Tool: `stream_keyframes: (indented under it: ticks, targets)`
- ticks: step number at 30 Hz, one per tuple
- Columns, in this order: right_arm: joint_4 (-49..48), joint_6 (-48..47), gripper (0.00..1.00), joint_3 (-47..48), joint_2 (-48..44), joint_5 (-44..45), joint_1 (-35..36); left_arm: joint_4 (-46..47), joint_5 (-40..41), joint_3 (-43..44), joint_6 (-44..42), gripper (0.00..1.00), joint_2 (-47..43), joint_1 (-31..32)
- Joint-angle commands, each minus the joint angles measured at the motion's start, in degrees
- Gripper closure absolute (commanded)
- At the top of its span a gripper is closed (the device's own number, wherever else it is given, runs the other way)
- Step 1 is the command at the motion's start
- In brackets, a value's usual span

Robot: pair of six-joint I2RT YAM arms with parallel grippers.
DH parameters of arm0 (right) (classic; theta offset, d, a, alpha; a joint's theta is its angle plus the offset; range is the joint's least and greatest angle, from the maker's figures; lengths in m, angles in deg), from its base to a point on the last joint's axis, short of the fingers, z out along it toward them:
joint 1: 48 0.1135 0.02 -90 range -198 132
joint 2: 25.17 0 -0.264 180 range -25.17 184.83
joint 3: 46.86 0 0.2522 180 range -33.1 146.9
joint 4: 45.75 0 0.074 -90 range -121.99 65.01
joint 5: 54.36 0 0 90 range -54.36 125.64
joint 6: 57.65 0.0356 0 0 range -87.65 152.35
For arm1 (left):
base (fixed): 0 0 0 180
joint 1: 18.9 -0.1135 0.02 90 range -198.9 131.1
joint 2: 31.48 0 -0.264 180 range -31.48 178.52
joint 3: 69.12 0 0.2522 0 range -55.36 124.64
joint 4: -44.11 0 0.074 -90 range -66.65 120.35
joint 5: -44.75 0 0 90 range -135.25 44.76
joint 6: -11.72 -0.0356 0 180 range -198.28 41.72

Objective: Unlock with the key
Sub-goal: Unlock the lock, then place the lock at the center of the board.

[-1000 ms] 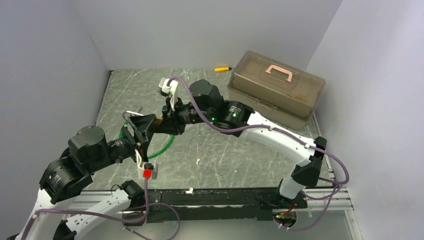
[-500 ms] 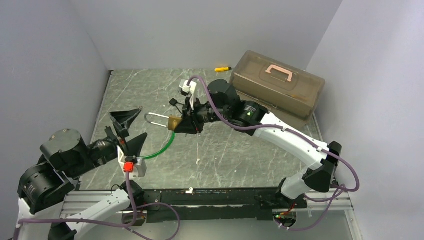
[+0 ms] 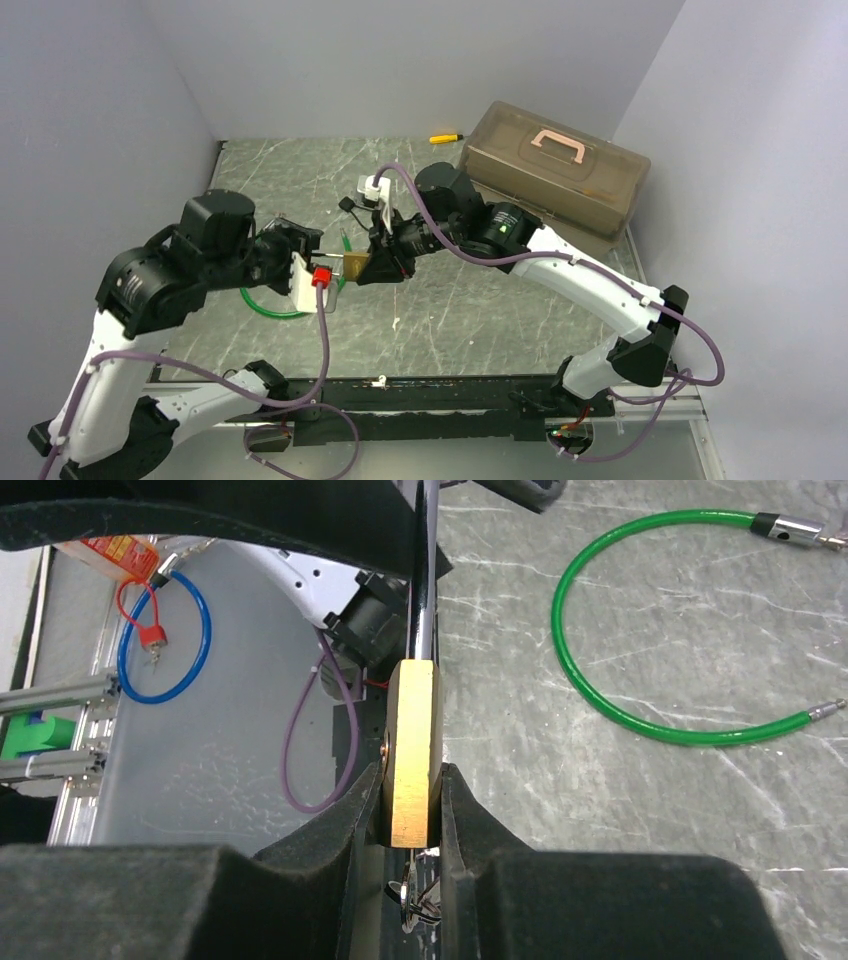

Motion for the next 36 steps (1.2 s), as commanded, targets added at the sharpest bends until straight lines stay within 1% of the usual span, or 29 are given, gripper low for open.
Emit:
stream_keyframes:
  ticks: [1, 3, 5, 7, 8, 10, 12, 15, 17, 18, 19, 20, 21, 22, 24, 25, 26, 27, 28, 29, 31, 33, 36]
  targets:
    - [-1.5, -2.3, 1.0, 4.6, -3.5, -1.8, 0.0, -10.0, -6.3, 4.8, -2.5, 0.49, 3.1, -2.8]
    - [-1.5, -2.3, 1.0, 4.2, -3.8, -1.8, -0.1, -9.8, -6.8, 3.8, -3.2, 0.6, 3.1, -3.5]
    - [-1.4, -2.3, 1.0, 3.8, -4.0, -1.5, -0.1, -9.9, -7.1, 2.5, -4.2, 0.74, 2.9, -3.6]
    - [-1.7, -2.0, 1.0, 2.9, -4.4, -1.3, -0.3, -9.8, -6.6, 0.7, -5.4, 0.92, 2.7, -3.6]
    - [-2.3, -0.8, 1.0, 1.9, -4.5, -1.8, -0.8, -9.1, -6.1, -0.2, -5.4, 0.97, 2.6, -3.6]
    - [-4.3, 2.3, 1.0, 0.4, -4.7, -4.3, -2.6, -6.5, -5.3, -2.7, -5.5, 1.0, 1.7, -3.6]
    - [-7.1, 7.2, 1.0, -0.9, -4.4, -9.8, -5.6, -0.6, -4.8, -6.3, -5.3, 1.0, -0.3, -3.6]
    - [-15.6, 17.0, 1.0, -4.4, -4.1, -17.0, -9.9, 7.7, -3.8, -13.4, -7.7, 1.0, -4.3, -3.6]
    - [-22.2, 23.2, 1.0, -6.5, -3.9, -19.4, -11.4, 13.6, -3.1, -17.3, -9.0, 1.0, -6.8, -3.6]
    - [-23.6, 25.7, 1.0, -7.0, -3.1, -19.9, -12.4, 16.6, -2.7, -19.3, -9.1, 1.0, -8.3, -3.6]
    - [-24.6, 28.0, 1.0, -7.3, -2.3, -19.9, -13.1, 18.5, -2.1, -20.9, -9.3, 0.95, -8.9, -3.6]
    - [-25.8, 30.6, 1.0, -7.8, -1.5, -20.1, -14.1, 19.0, -2.0, -22.3, -9.9, 0.87, -9.2, -3.6]
    - [-27.6, 34.4, 1.0, -8.6, -0.6, -20.4, -15.1, 18.9, -1.8, -23.5, -10.4, 0.71, -9.1, -3.6]
    - [-29.7, 37.4, 1.0, -9.6, 0.5, -21.0, -16.2, 18.6, -1.6, -24.7, -10.2, 0.66, -8.9, -3.6]
    - [-34.8, 43.0, 1.0, -12.6, 2.5, -22.3, -18.2, 18.1, -0.8, -27.3, -7.8, 0.59, -7.8, -3.6]
    - [-37.6, 45.7, 1.0, -13.9, 3.3, -22.4, -19.1, 17.6, -0.5, -28.3, -6.8, 0.53, -7.2, -3.6]
    - [-40.0, 47.7, 1.0, -15.3, 4.0, -22.4, -19.7, 17.7, -0.4, -29.6, -5.3, 0.41, -6.5, -3.6]
    - [-41.9, 49.0, 1.0, -16.1, 4.8, -22.7, -20.1, 18.4, -0.6, -30.9, -3.5, 0.22, -6.1, -3.7]
    - [-43.2, 49.9, 1.0, -16.7, 5.8, -22.9, -20.3, 18.8, -1.3, -32.0, -2.7, 0.06, -5.6, -3.9]
    - [-44.1, 50.6, 1.0, -17.3, 6.5, -23.0, -20.6, 19.1, -2.2, -33.0, -1.7, 0.02, -5.0, -4.3]
    - [-43.8, 50.2, 1.0, -17.6, 8.1, -23.1, -20.7, 20.1, -3.4, -33.0, 0.6, 0.01, -3.3, -5.4]
    - [-38.7, 46.8, 1.0, -16.8, 9.5, -22.7, -20.9, 20.0, -5.6, -30.2, 3.2, 0.0, -0.8, -8.5]
    - [-29.7, 38.6, 1.0, -15.6, 11.6, -20.4, -20.9, 18.6, -12.1, -22.2, 8.3, 0.01, 3.3, -16.0]
